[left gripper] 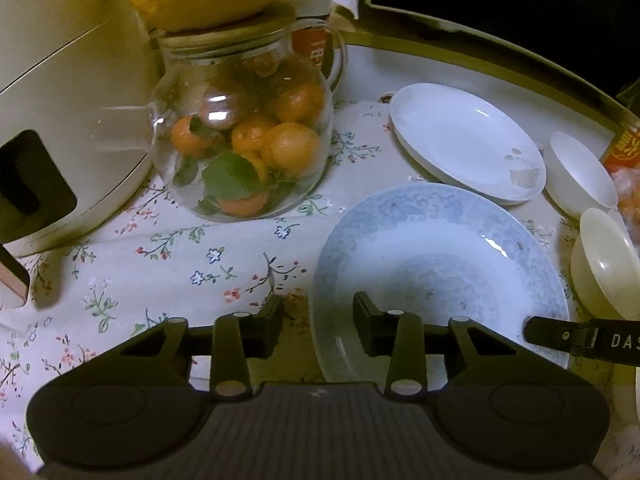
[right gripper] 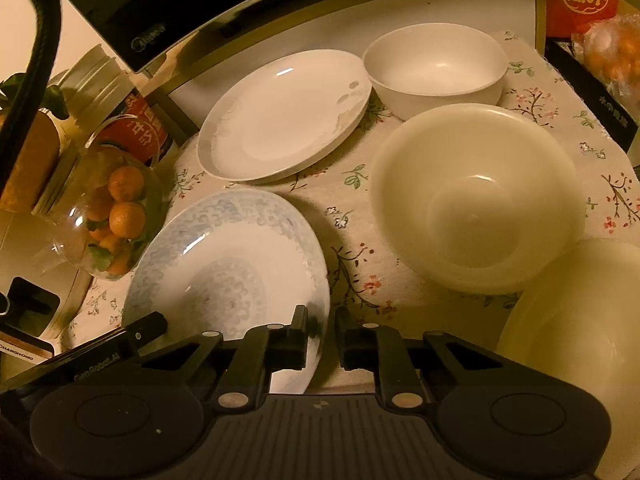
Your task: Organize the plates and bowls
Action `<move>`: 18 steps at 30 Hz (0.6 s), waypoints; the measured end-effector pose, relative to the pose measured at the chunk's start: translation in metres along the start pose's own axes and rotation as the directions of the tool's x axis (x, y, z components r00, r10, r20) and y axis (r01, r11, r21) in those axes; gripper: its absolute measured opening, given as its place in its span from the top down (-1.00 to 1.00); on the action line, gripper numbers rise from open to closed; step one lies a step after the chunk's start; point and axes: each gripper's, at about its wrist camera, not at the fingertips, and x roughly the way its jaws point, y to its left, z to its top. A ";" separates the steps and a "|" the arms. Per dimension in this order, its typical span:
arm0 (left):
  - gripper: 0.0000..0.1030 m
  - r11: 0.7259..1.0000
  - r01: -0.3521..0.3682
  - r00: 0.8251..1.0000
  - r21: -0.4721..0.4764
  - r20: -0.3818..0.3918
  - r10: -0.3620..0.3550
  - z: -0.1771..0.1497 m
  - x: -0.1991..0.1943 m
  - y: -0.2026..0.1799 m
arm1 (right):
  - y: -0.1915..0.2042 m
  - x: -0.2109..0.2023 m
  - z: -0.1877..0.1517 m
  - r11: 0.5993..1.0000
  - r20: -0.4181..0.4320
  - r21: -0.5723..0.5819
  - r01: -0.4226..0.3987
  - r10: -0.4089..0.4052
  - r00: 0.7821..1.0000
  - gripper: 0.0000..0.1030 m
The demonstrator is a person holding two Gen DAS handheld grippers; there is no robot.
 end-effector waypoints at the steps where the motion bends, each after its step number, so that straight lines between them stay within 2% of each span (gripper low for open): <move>1: 0.44 1.000 0.003 1.000 0.005 0.003 -0.003 0.000 0.000 -0.002 | 0.001 0.000 0.000 1.000 0.000 -0.004 -0.002 0.002 1.000 0.81; 3: 0.56 1.000 0.010 1.000 0.011 0.006 -0.010 0.000 0.000 -0.004 | 0.003 0.001 -0.001 1.000 0.005 -0.013 0.006 -0.006 1.000 0.80; 13: 0.58 1.000 0.012 1.000 0.017 0.022 -0.012 -0.003 0.001 -0.005 | 0.005 -0.001 -0.004 0.999 0.020 -0.045 0.020 -0.019 1.000 0.79; 18: 0.72 0.999 0.039 0.999 -0.020 0.021 -0.039 -0.001 -0.003 0.002 | 0.013 -0.006 -0.006 0.995 0.033 -0.080 0.051 -0.049 0.998 0.76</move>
